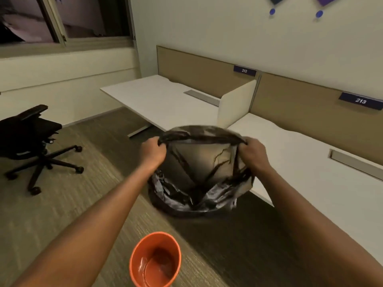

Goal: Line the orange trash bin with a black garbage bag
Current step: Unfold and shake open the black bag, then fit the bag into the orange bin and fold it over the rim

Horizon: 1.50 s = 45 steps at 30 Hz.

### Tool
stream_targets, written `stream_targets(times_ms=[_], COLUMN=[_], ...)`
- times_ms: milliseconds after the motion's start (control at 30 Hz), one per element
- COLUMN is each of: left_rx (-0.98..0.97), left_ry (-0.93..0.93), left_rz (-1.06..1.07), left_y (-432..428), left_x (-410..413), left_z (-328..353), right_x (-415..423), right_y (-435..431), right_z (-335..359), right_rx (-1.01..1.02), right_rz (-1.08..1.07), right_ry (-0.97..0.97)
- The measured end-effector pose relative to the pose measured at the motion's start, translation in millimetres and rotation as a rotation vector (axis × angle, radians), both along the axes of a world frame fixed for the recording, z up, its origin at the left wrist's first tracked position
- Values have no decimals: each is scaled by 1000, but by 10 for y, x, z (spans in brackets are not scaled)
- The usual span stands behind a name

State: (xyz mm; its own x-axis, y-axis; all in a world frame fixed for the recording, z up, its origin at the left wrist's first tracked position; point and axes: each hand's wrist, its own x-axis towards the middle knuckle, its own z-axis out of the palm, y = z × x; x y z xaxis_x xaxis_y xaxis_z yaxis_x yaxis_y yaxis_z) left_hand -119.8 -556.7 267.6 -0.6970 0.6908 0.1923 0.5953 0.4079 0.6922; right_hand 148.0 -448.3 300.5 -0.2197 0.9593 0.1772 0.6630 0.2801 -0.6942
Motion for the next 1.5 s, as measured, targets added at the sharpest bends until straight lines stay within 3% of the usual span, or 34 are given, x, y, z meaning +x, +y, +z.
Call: stream_targets(times_ms=[100, 167, 233, 267, 367, 400, 433, 500, 600, 833, 967, 1067, 1133, 1233, 1333, 1500], left_rx=[667, 966, 841, 610, -336, -467, -510, -512, -415, -250, -343, -547, -467, -317, -332, -310], left_ry=[178, 298, 357, 352, 191, 68, -65, -263, -396, -467, -542, -839, -1018, -932, -825, -702], left_rz=[-6, -201, -333, -352, -356, -350, -317, -198, -62, 235, 184, -32, 30, 172, 207, 290], left_y=[-43, -195, -322, -359, -553, -677, -804, -1038, -1222, -1346, -1459, -1604, -1657, -1651, -1623, -1571], left_x=[191, 313, 348, 327, 253, 236, 213, 174, 145, 120, 85, 13, -84, -313, -561, -1008], left_z=[662, 814, 561, 316, -662, -954, -1198, -1542, -1778, -1864, -1906, -1958, -2021, -2161, -2290, -2505], right_x=[-67, -70, -42, -39, 129, 217, 308, 388, 421, 186, 2, -105, -223, -457, -720, -1122], right_y=[-244, -470, -543, -487, -232, -234, -271, -374, -489, -585, -657, -639, -596, -546, -545, -564], right_z=[586, 575, 216, -76, -1013, -1204, -1416, -1680, -1784, -1975, -2003, -2022, -2050, -2106, -2185, -2384], right_rx=[439, 625, 573, 435, -327, -553, -612, -416, -457, -538, -629, -918, -978, -783, -771, -700], right_rz=[11, 94, 144, 191, 143, 112, 273, 436, 448, 320, 418, 507, 485, 464, 474, 342], right_ry=[590, 680, 426, 231, -339, -392, -453, -470, -438, -301, -357, -510, -388, -337, -409, -369])
